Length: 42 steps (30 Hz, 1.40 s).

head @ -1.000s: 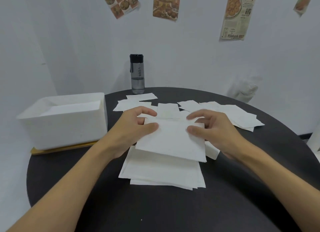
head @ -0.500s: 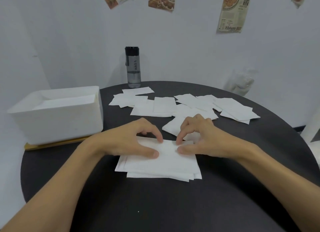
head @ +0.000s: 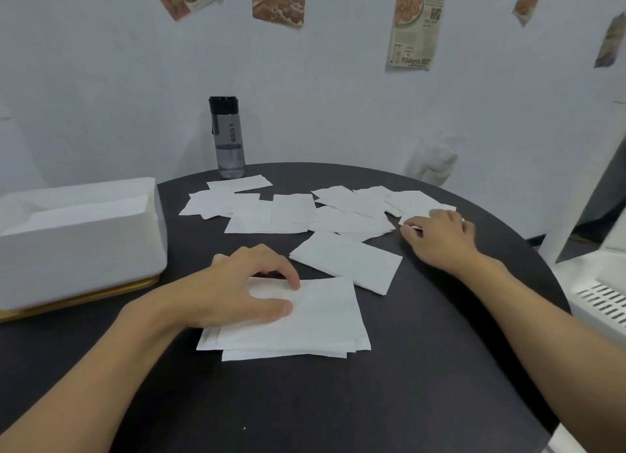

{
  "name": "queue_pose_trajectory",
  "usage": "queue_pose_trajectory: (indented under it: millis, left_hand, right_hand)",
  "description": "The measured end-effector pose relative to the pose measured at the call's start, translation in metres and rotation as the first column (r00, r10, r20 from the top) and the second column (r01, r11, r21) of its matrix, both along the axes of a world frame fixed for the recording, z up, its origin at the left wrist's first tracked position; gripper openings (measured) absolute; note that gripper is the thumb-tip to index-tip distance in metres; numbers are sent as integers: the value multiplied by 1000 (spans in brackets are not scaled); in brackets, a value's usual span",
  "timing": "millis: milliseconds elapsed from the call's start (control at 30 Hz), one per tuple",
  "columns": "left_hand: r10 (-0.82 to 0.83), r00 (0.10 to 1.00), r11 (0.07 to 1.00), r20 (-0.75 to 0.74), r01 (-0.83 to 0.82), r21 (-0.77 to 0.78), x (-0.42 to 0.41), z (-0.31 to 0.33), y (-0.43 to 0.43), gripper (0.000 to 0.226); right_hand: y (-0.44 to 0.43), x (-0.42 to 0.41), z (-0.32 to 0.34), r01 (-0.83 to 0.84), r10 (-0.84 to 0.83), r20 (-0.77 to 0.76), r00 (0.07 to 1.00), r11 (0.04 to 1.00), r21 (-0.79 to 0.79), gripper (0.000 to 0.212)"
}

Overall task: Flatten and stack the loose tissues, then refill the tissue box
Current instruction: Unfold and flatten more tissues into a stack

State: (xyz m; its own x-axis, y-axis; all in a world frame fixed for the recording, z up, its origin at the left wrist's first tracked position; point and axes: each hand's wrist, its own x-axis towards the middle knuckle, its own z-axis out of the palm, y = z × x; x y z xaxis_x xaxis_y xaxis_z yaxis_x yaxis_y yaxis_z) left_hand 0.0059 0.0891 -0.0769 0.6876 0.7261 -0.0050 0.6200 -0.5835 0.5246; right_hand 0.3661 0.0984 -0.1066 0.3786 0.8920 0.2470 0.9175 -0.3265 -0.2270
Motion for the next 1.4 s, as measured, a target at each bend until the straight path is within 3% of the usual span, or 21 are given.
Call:
queue_pose_trajectory:
  millis: [100, 200, 467, 600, 700, 833, 900, 967, 1067, 1133, 1233, 1400]
  left_hand:
    - [0, 1000, 1000, 22, -1, 27, 1, -3, 1, 27]
    - [14, 1000, 999, 13, -15, 28, 0, -4, 3, 29]
    - [20, 1000, 1000, 3, -20, 12, 0, -3, 1, 30]
    - [18, 1000, 1000, -9, -18, 17, 0, -3, 2, 33]
    - [23, 1000, 1000, -15, -23, -4, 0, -4, 3, 45]
    - [9, 1000, 1000, -4, -9, 11, 1, -4, 3, 47]
    - [19, 998, 999, 54, -21, 28, 2, -4, 1, 43]
    - [61, 976, 992, 209, -82, 97, 5, -4, 1, 36]
    - [191, 858, 942, 476, -296, 156, 11, 1, 1, 37]
    - [271, 759, 917, 592, -390, 81, 13, 7, 1, 52]
    - [327, 651, 918, 685, -392, -66, 15, 13, -2, 67]
    - [380, 598, 918, 705, -336, -210, 14, 17, -6, 36]
  right_hand:
    - [0, -3, 2, -4, 4, -1, 1000, 1000, -17, 41]
    - [-3, -6, 5, -13, 12, -29, 999, 999, -41, 34]
    - [-3, -9, 6, 12, -13, -17, 1000, 998, -64, 41]
    - [-2, -9, 5, -4, 4, 9, 1000, 1000, 22, 32]
    - [-3, -10, 6, -55, 48, 46, 998, 980, 189, 27]
    - [-9, -23, 14, -215, 229, 24, 973, 865, 453, 31]
    - [-16, -37, 22, -275, 368, -62, 928, 788, 551, 29]
    - [-24, -57, 29, -320, 490, -93, 867, 688, 651, 23]
    - [-34, -90, 35, -341, 679, -217, 701, 586, 735, 22]
    - [-41, -108, 37, -365, 760, -318, 567, 578, 730, 30]
    - [-46, -121, 37, -395, 781, -444, 439, 611, 685, 36]
    - [-47, -120, 38, -351, 703, -611, 364, 711, 609, 28]
